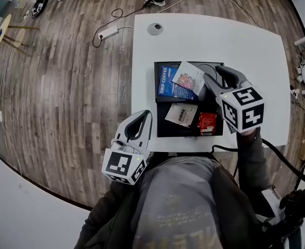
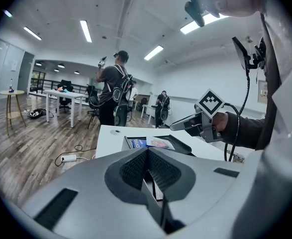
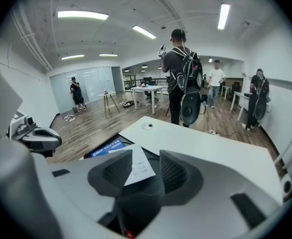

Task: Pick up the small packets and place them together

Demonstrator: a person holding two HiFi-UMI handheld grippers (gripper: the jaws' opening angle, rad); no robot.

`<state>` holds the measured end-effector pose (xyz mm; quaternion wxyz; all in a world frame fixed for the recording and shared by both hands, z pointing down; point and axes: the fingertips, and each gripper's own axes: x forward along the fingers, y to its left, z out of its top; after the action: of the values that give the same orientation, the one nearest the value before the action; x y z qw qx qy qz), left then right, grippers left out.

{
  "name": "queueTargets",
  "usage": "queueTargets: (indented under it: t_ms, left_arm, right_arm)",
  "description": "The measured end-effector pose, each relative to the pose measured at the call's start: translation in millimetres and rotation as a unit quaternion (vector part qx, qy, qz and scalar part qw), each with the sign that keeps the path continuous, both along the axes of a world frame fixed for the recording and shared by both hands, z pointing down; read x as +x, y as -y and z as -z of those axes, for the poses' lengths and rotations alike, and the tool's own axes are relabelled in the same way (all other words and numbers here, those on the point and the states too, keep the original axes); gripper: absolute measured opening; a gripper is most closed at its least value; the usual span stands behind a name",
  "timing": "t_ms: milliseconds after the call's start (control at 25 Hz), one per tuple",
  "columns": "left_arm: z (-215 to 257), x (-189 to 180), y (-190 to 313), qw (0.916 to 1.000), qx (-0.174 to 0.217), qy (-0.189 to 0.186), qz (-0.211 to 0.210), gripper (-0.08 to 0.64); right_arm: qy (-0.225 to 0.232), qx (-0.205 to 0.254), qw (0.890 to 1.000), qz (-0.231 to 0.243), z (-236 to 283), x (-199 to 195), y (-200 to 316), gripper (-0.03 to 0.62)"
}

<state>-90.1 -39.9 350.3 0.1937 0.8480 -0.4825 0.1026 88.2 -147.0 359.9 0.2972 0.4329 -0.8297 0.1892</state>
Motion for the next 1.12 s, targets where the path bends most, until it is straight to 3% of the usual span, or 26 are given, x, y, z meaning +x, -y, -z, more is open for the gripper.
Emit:
queueTargets:
  t_ms: [320, 560, 720, 1120]
  left_arm:
    - [3, 10, -23, 0.9993, 0.01, -0.015, -0.033, 0.0]
    - [2, 16, -33, 0.9983, 0.011, -0.021, -0.054, 0.0]
    - [3, 22, -35, 0.9975, 0.013, -0.022, -0.066, 0.001]
    - [5, 21, -38, 0.9974, 0.012, -0.015, -0.07, 0.002]
  right_arm:
    - [0.015, -0.008, 0.999, 0.033, 6, -15, -59, 0.172]
    - [0.022, -0.086, 0.994, 0.067, -35, -35, -111, 0.172]
    - [-0.011, -0.123, 0.99, 0.069, -67, -37, -126, 0.172]
    - [-0.075, -0.139, 0.984, 0.079, -100, -43, -123, 0.174]
